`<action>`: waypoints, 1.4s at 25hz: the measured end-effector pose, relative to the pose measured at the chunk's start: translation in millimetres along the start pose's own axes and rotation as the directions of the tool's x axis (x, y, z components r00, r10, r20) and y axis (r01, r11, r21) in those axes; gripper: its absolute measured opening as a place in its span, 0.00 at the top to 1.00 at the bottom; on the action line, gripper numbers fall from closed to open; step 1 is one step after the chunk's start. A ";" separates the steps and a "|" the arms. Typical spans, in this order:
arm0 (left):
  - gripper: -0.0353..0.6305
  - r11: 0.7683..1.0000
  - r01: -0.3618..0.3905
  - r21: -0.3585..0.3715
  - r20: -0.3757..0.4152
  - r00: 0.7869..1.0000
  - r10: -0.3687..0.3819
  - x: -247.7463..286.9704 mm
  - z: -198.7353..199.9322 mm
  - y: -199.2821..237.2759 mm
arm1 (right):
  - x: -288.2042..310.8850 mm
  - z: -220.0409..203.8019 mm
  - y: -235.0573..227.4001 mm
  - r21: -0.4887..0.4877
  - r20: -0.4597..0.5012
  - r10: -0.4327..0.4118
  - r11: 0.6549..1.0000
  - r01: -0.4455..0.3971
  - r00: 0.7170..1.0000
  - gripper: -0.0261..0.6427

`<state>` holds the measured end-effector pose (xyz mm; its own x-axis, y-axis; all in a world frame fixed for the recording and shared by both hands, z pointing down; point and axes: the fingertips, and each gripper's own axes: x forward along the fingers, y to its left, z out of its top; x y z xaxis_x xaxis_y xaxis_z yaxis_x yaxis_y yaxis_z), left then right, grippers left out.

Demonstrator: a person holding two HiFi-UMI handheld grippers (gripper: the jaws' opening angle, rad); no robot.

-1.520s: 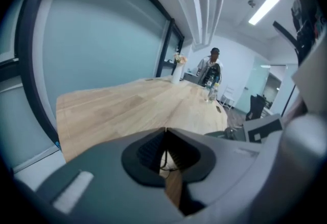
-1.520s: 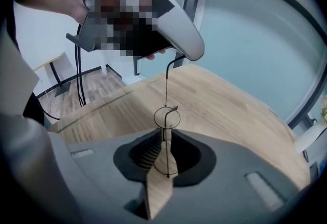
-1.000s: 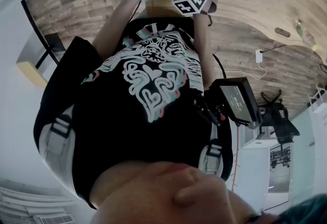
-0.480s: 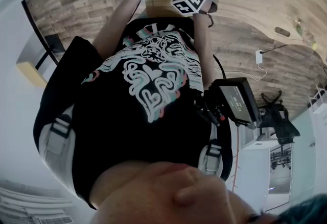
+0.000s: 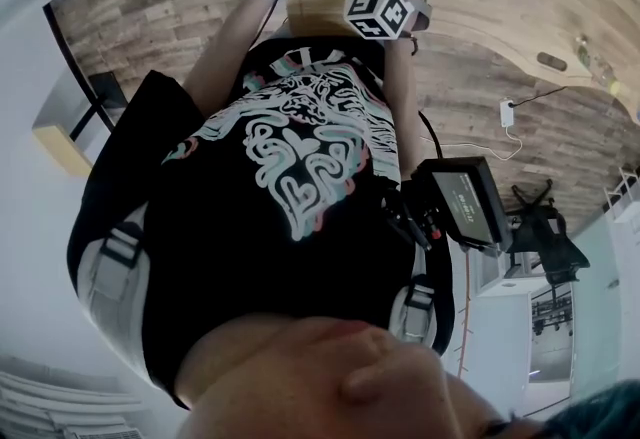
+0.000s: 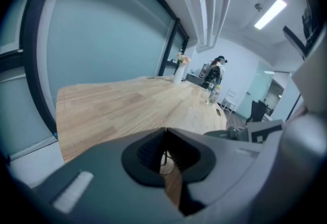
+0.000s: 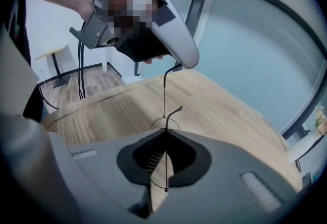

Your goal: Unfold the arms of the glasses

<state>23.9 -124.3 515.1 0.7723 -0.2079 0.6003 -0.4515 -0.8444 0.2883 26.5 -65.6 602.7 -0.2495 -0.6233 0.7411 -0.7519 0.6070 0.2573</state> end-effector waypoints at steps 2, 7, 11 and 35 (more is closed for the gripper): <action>0.96 1.000 -0.004 -0.020 0.003 1.000 0.004 -0.3 -0.8 4.4 | -4.0 1.5 -3.0 0.001 0.022 -0.017 1.000 0.017 1.000 0.96; 0.96 0.998 -0.006 -0.057 0.006 1.000 0.006 3.0 -6.6 14.0 | -12.3 5.0 -15.6 0.036 0.077 -0.053 0.998 0.051 0.996 0.96; 0.96 0.998 -0.006 -0.070 0.019 1.000 0.007 -8.2 -10.8 11.7 | -34.9 17.0 -16.8 0.089 0.135 -0.084 0.993 0.072 0.987 0.96; 0.96 0.982 0.058 -0.178 0.062 0.997 -0.048 -50.5 8.0 6.7 | -151.7 66.3 -13.7 0.407 0.637 0.067 0.817 -0.408 0.768 0.96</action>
<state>-14.6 -123.4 480.7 0.8191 -0.1972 0.5386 -0.4778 -0.7540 0.4507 34.2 -12.1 445.7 -0.6304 -0.7523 0.1915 -0.7609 0.5500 -0.3443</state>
